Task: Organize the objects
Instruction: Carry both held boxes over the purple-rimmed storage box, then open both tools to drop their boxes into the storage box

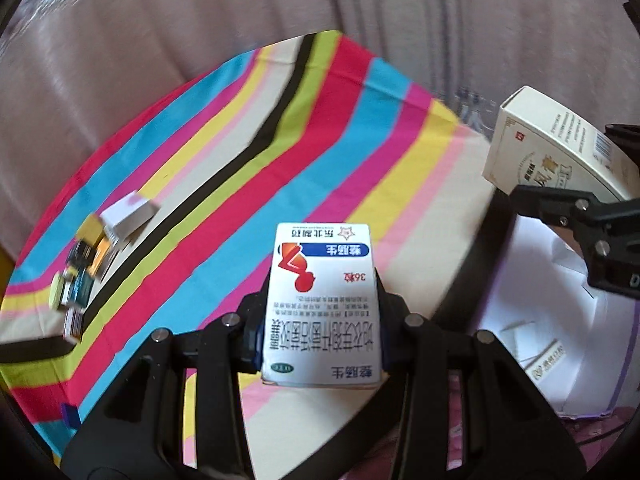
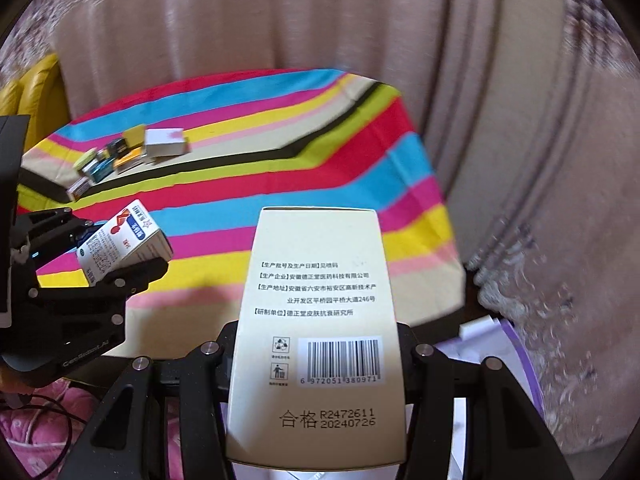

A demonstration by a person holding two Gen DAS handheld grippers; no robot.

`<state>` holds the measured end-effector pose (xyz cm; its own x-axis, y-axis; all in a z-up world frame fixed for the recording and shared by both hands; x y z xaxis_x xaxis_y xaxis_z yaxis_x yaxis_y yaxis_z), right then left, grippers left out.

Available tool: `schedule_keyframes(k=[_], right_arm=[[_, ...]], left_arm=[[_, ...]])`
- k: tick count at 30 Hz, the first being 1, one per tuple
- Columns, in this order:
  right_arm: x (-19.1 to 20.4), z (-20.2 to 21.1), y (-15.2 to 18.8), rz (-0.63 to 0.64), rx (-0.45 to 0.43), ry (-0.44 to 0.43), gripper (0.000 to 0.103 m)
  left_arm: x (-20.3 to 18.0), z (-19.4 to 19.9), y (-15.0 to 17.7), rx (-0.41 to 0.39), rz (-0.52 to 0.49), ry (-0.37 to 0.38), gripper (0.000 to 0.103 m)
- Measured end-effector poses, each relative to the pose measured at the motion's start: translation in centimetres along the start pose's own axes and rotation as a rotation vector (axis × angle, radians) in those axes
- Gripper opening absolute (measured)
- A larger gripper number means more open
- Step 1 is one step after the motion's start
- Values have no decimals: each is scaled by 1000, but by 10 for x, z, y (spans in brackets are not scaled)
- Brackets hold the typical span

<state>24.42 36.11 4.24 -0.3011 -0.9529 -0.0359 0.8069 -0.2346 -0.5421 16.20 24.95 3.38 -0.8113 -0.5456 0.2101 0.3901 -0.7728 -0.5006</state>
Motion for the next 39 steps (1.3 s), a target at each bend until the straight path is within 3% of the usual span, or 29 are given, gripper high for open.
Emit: schedule_keyframes(k=[15,31,33,34,35,39], right_arm=[[-89,3,65,-209,44,60,52],[-119,-10,97,-288,126,109,53],[-124,-11,101,-311,145,127,53],[-128,-13,102,-330,159,136,54],[-130,-13,104,-340,166,140,58],[-134,-14,101,-371,185,175,71]], left_arm=[[-104,-2,-13,41,-211,89,44],[-137,-17,-10,74,-252,173,46],[-138,-17,-11,55,-256,167,65],[-137,-17,-11,50,-257,167,83],[-136,-16,-12,39,-255,165,90],[-121,-14,-13,14,-244,146,90]])
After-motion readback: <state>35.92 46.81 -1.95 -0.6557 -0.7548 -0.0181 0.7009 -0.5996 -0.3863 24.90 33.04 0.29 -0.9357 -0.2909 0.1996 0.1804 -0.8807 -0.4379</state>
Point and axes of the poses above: each gripper's, at about its wrist camera, not at the fingertips, and z roughly against the way its jaws point, x to its left, y to its underside, the point moved 10 cm from there along -z, roughly the way its jaws point, and after that the axes turned 10 degrees about x, right-handed, at the moved point
